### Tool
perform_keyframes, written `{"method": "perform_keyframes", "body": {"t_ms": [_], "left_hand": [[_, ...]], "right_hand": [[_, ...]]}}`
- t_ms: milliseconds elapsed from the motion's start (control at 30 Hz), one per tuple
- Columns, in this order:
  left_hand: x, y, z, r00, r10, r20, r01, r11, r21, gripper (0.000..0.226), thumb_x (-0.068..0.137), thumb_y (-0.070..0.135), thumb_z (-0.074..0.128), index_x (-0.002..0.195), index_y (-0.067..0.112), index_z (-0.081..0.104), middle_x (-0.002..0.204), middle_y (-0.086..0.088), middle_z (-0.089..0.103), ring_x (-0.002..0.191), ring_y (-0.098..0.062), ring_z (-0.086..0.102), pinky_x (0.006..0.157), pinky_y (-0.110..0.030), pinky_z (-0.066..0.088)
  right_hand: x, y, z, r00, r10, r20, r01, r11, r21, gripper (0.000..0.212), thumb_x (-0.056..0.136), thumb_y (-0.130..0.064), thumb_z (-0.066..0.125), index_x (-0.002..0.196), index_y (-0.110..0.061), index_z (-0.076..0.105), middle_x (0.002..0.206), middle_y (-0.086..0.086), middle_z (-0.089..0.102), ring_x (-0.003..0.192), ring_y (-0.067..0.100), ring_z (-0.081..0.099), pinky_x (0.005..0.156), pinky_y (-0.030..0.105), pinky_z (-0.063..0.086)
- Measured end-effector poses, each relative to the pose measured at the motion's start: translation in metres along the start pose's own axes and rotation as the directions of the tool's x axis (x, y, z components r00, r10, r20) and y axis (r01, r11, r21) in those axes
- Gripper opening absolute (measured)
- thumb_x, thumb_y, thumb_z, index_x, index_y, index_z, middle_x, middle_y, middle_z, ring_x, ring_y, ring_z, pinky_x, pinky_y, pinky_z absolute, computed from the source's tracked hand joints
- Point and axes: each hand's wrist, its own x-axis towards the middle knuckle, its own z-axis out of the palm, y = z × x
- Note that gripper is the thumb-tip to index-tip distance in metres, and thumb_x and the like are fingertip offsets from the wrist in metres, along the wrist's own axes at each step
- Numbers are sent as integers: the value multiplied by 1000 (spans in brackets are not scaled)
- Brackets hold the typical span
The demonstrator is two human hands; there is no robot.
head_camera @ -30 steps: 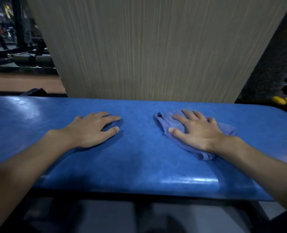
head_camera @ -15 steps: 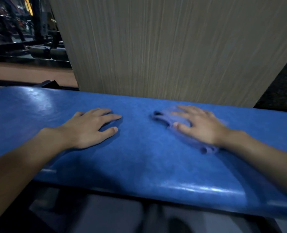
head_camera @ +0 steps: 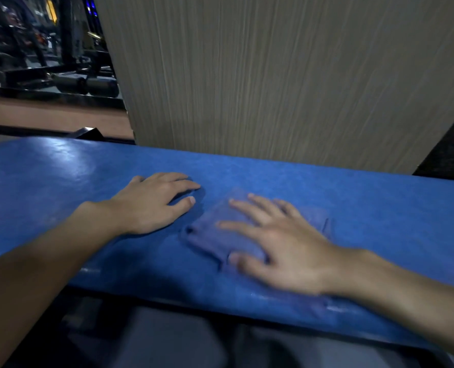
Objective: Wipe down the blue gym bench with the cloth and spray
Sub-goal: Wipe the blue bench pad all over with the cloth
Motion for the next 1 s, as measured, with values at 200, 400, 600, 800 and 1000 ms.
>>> {"method": "perform_keyframes", "body": {"t_ms": [200, 400, 600, 800, 1000], "left_hand": [[-2, -15, 5, 1000, -21, -7, 21, 1000, 23, 80, 75, 74, 7, 145, 47, 37, 152, 16, 35, 143, -8, 27, 112, -44, 27], [-9, -18, 3, 999, -23, 48, 22, 1000, 18, 86, 72, 78, 5, 149, 48, 28, 159, 17, 24, 146, -8, 22, 116, -40, 21], [-5, -14, 1, 999, -11, 38, 10, 1000, 23, 84, 71, 76, 6, 147, 48, 31, 157, 16, 28, 145, -9, 24, 113, -41, 24], [-7, -25, 0, 1000, -13, -19, 13, 1000, 11, 80, 75, 73, 10, 143, 44, 40, 152, 17, 36, 141, -9, 30, 111, -44, 30], [-10, -33, -3, 999, -38, -18, 38, 999, -5, 78, 77, 74, 11, 143, 45, 41, 151, 16, 39, 140, -10, 35, 111, -48, 32]], "right_hand": [[17, 38, 3, 997, -21, -77, 27, 997, 77, 66, 83, -72, 19, 144, -51, 30, 159, -14, 22, 147, 13, 14, 119, 41, 15], [55, 181, 0, 828, 551, -110, -550, 834, 38, 72, 81, -72, 17, 144, -43, 36, 151, -5, 40, 139, 23, 34, 110, 47, 29], [58, 143, 1, 829, 554, -81, -556, 831, 2, 68, 84, -69, 18, 146, -42, 30, 154, -6, 31, 143, 21, 25, 112, 51, 25], [16, 12, -2, 999, 11, 34, -10, 1000, -14, 79, 74, -81, 9, 147, -52, 13, 163, -6, 5, 150, 20, 0, 119, 50, 6], [11, -1, 1, 985, -162, -58, 166, 982, 84, 65, 82, -74, 28, 143, -51, 29, 161, -14, 16, 149, 14, 7, 119, 44, 10]]}}
